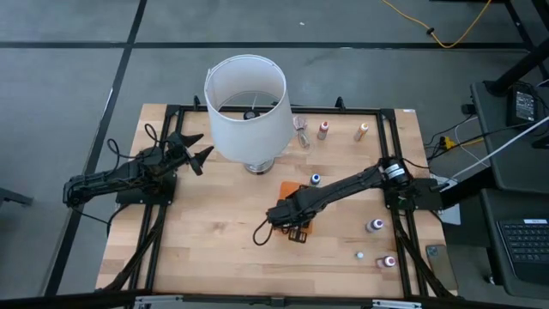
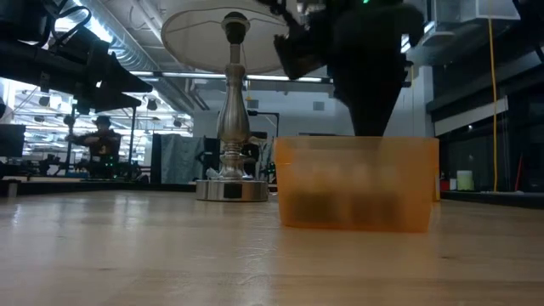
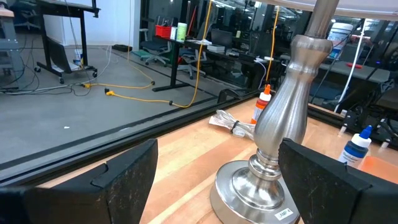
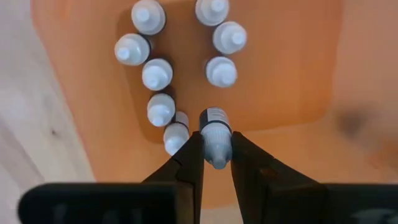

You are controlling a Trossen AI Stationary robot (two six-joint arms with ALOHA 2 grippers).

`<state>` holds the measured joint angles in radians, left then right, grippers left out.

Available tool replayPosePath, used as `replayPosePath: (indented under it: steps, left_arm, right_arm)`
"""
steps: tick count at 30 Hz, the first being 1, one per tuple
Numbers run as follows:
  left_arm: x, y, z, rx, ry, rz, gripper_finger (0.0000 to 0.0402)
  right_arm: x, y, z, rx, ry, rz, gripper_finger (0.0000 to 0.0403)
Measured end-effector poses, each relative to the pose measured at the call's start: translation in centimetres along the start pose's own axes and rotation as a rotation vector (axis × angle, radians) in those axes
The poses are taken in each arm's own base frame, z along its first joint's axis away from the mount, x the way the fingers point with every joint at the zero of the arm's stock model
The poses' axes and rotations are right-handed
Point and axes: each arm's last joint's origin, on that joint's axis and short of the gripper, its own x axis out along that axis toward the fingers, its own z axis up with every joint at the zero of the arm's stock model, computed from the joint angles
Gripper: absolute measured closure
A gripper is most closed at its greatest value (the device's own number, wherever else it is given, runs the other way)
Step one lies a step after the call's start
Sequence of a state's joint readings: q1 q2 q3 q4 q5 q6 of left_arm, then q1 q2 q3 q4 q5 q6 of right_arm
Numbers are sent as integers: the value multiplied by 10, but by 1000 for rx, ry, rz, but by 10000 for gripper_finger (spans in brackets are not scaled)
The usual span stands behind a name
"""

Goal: Pick & Place food coloring
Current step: Put the blue food coloring bottle into the orange bin

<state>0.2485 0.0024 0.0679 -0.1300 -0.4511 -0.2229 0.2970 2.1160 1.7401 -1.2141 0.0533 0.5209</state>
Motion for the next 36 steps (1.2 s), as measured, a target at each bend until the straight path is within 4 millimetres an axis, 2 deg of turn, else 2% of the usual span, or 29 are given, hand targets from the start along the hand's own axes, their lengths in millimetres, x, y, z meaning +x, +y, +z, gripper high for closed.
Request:
replayPosePath:
  steps: [8,36]
  left_arm:
    - [0,0,0,0,0,0,80]
    - [0,0,0,0,0,0,80]
  right_arm:
    - [20,5,8,-3,1,0,331]
    - [30,5,6,58,-3,5,311]
